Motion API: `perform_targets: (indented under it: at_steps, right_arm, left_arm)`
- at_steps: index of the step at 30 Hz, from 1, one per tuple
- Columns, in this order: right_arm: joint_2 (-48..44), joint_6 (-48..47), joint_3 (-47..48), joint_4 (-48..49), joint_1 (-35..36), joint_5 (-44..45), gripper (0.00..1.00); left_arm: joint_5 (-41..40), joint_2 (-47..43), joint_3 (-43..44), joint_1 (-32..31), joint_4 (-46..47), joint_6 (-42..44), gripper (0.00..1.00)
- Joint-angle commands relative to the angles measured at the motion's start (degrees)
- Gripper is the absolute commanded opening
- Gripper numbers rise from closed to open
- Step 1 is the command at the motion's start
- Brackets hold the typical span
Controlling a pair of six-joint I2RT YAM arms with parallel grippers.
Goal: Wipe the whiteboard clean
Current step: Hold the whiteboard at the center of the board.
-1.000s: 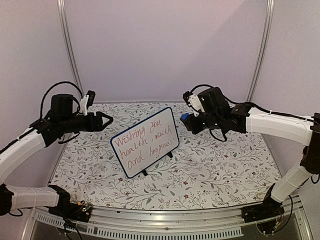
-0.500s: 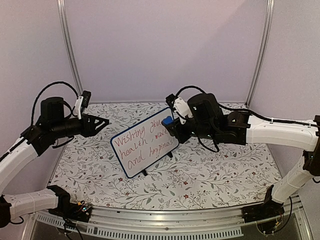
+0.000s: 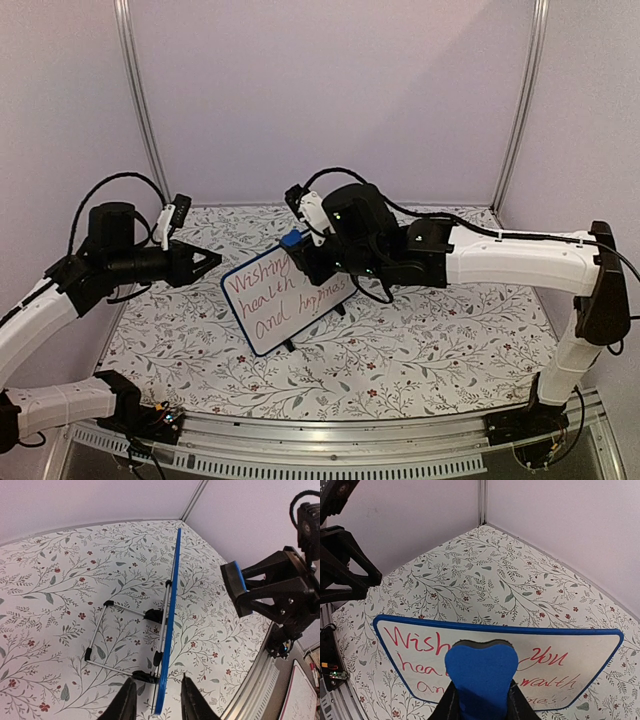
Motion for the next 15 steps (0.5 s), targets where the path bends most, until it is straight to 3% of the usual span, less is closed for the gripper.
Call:
perform_targets:
  at_steps: [1,6,15]
  right_arm:
    - [1.52,-0.05,1.76,1.97,2.34,0.74,0.21]
    - [2.55,0.02,2.02,2.19,3.15,0.58,0.21]
    - [2.86,-0.05,1.89,2.31,3.87,-0.32,0.21]
  left_arm:
    - [-0.48,-0.44,-0.8,-1.99,-1.86,-1.12,0.26]
    - [1.27,1.65,-1.02,-2.87,-2.15,-2.82,0.21]
    - [-3.14,-0.1,-3.14,-3.94,-1.92,-5.98,0.26]
